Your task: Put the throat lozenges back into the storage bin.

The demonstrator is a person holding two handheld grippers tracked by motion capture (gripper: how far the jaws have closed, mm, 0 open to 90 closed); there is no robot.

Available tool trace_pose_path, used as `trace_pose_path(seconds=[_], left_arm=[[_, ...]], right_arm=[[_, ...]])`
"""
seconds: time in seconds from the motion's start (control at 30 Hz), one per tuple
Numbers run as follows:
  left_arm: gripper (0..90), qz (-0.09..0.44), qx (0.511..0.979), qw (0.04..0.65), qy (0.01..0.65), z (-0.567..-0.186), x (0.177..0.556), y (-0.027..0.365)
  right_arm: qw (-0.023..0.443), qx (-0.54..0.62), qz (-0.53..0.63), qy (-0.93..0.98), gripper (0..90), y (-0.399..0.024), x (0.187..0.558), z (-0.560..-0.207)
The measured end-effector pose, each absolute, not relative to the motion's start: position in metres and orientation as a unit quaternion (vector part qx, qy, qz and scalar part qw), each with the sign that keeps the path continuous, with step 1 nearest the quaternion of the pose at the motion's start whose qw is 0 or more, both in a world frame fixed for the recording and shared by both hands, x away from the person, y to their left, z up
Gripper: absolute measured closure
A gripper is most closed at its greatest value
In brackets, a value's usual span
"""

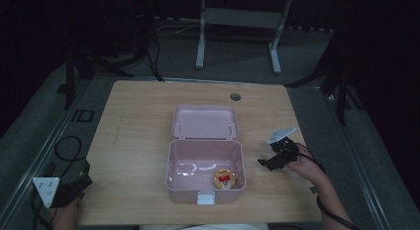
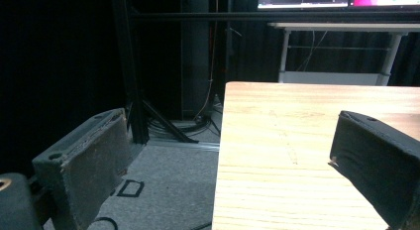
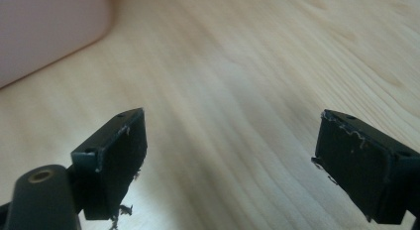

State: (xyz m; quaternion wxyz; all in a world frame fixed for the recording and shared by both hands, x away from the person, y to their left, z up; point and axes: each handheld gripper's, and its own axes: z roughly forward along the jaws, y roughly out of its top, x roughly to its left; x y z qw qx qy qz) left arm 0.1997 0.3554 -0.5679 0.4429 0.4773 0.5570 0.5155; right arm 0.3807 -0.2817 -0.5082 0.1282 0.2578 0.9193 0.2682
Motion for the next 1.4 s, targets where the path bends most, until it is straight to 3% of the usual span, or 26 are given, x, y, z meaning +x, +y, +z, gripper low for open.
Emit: trace_pose_path(seconds=[0.47, 0.5, 0.63, 0.83, 0.97, 1.4], left_arm=[[2.6, 0.514, 0.478, 0.443, 0.558, -0.568, 0.200, 0.356], [2.6, 0.513, 0.478, 0.444, 0.558, -0.568, 0.200, 0.356], [2.6, 0.514, 0.478, 0.444, 0.558, -0.568, 0.200, 0.356], [2.6, 0.513, 0.477, 0.444, 0.558, -0.568, 0.200, 0.356], [2.6, 0.514, 0.476, 0.444, 0.558, -0.568, 0.200, 0.356], [2.6, 0.513, 0.474, 0.447, 0.559, -0.568, 0.199, 0.357]], right_arm=[[0.229, 0.377, 0.319, 0.839, 11.4, -0.329, 0.368, -0.549], [0.268, 0.414, 0.328, 0.806, 10.9, -0.338, 0.363, -0.550], [0.327, 0.479, 0.321, 0.749, 10.9, -0.344, 0.358, -0.551], [0.380, 0.522, 0.300, 0.702, 10.9, -0.348, 0.354, -0.555], [0.397, 0.536, 0.299, 0.683, 10.9, -0.349, 0.354, -0.553], [0.385, 0.554, 0.333, 0.659, 11.0, -0.367, 0.349, -0.549]])
